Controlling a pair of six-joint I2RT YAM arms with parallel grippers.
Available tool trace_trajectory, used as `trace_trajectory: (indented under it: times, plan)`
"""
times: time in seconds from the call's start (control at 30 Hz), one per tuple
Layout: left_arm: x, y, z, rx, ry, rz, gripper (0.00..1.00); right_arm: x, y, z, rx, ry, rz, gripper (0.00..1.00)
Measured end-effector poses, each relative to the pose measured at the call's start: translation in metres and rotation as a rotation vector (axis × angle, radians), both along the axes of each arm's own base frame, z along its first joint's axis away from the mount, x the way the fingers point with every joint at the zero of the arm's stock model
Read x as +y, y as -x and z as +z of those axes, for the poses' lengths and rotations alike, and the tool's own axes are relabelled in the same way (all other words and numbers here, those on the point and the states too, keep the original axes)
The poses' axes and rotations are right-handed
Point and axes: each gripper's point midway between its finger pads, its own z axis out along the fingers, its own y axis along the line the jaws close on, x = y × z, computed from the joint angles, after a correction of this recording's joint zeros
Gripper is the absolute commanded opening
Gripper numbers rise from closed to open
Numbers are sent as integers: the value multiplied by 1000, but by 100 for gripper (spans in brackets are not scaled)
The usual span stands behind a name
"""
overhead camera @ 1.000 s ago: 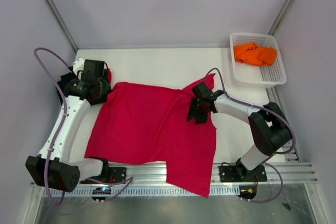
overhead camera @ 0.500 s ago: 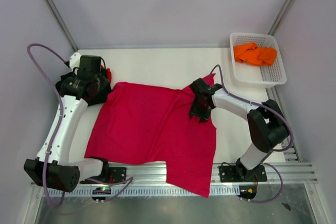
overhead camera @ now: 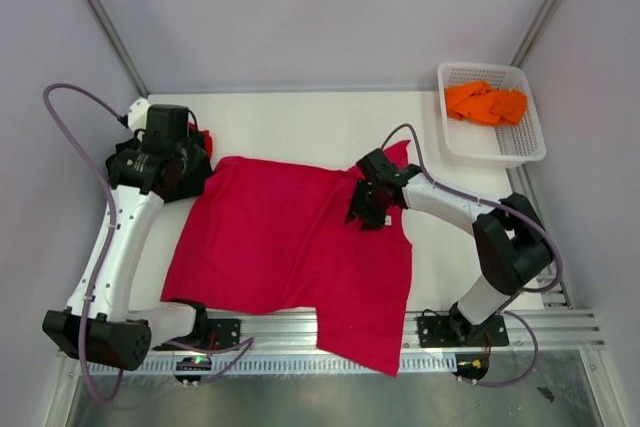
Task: Fold and stack the t-shirts
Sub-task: Flatten out the tshirt, then grap the side of the flattened tshirt furthest away from the robot with both arms
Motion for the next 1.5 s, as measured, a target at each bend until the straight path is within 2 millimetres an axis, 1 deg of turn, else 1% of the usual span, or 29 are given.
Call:
trace_trajectory:
  times: [0.1,0.17,0.23,0.33,0.47,0.57,0.7,1.0,1.1,1.17,1.3,1.4,1.5]
  plan:
    - [0,0,0,1,0,0,38,12,-8,16,-68,-60,29,51]
    - [0,1,0,2,0,0,38,14,-10,18,-84,-69,39,51]
    - [0,1,0,2,0,0,38,14,-10,12,-71,-59,43,51]
    - [0,2,1,0,1,0,38,12,-6,-5,-28,-34,45,51]
    - [1,4,10,-22,5,0,38,5,7,-27,43,4,44,50]
    - [1,5,18,-40,8,0,38,3,8,-28,51,14,37,50]
    - [1,6,26,-58,12,0,38,-6,11,-29,71,64,12,50]
    - [1,8,30,-60,14,2,39,-17,17,-32,112,109,-79,51]
    - [1,8,33,-66,15,1,39,-26,21,-32,119,121,-116,51]
    - [1,8,35,-71,17,1,39,-37,25,-32,130,131,-149,51]
    - [1,8,39,-80,19,0,39,-64,33,-33,155,152,-225,51]
    - [1,9,39,-79,20,-1,39,-89,39,-34,172,185,-287,51]
    - [1,9,39,-79,20,-2,39,-107,45,-35,183,211,-325,51]
